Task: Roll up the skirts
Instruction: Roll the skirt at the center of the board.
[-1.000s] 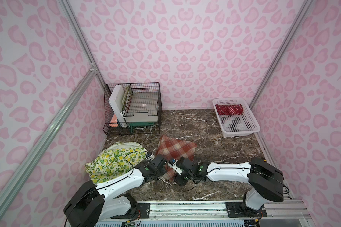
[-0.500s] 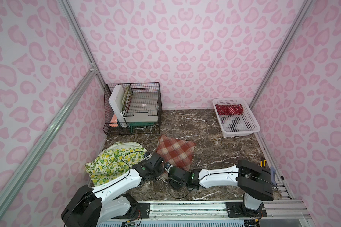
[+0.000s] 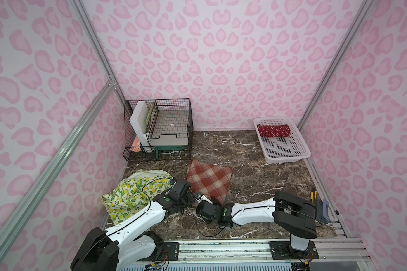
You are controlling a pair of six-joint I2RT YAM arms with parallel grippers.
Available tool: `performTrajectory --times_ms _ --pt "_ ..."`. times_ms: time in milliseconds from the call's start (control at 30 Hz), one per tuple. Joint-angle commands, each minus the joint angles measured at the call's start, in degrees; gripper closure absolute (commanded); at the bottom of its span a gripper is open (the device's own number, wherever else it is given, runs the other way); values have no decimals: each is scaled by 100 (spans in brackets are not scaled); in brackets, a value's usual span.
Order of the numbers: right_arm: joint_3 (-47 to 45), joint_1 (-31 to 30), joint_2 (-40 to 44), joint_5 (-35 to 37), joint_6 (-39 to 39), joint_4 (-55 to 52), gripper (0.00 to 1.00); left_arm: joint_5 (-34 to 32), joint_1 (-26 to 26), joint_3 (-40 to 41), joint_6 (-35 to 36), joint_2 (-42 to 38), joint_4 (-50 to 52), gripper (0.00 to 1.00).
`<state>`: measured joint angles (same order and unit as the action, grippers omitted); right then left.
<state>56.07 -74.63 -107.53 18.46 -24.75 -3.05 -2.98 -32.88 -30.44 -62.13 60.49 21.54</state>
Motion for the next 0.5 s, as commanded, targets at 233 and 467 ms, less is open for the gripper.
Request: performTrajectory --times_ms 233,467 --pt "-362 1706 903 -6913 -917 -974 100 -402 286 -167 375 -1699 1390 1" --pt "503 2262 -290 -8174 -1101 -581 100 -85 282 99 297 -2330 1442 4"
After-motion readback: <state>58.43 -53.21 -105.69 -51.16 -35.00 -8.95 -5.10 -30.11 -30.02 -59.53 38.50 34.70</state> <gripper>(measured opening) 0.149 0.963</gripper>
